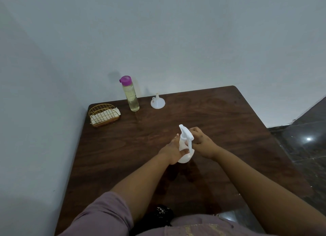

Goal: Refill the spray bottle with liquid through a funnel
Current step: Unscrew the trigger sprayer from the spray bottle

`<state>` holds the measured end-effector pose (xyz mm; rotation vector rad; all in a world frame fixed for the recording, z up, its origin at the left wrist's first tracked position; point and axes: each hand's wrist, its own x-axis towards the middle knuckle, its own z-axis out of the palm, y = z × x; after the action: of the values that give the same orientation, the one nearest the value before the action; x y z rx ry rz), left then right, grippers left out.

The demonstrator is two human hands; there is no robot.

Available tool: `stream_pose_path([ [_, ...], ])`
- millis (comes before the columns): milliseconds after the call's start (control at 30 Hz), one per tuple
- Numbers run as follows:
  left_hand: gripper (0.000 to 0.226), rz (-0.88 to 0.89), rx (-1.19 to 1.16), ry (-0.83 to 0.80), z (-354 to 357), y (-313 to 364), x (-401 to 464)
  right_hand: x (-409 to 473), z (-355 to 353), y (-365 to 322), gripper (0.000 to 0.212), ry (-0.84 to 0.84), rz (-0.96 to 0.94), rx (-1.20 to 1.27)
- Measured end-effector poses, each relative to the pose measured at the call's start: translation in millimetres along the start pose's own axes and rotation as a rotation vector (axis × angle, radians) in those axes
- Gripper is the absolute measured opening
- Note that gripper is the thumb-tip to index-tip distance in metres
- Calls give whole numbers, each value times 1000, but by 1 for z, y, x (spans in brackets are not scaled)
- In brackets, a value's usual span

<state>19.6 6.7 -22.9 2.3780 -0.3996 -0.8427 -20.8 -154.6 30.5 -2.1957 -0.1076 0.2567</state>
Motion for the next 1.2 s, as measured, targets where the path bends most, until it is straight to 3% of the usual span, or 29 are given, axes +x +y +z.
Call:
stream_pose_path([
  [100, 83, 26, 3, -14, -1, 0, -2, -4, 5, -1, 68, 91, -72, 68],
  [167, 87, 23, -2, -29, -2, 1, -4, -4, 7, -5, 74, 159, -79, 109],
  [300, 97, -36, 18, -61, -5, 4, -1, -1, 10, -7, 46, 305, -70, 106],
  [400, 96, -45, 7, -63, -5, 6, -2, -3, 10, -4, 29, 240, -58, 137],
  [667, 92, -12, -17, -58, -6, 6, -6, -2, 0, -1, 39, 88, 21, 202],
  [867, 96, -26, -16, -51, -7, 6, -5, 1, 14, -10, 26, 342, -60, 69],
  [1033, 93, -32, 2, -48, -6, 5, -4, -2, 1, -10, 46, 166, -52, 236],
  [1200, 91, 12, -3, -61, -10, 10, -9, 4, -4, -3, 59, 1, 16, 239],
])
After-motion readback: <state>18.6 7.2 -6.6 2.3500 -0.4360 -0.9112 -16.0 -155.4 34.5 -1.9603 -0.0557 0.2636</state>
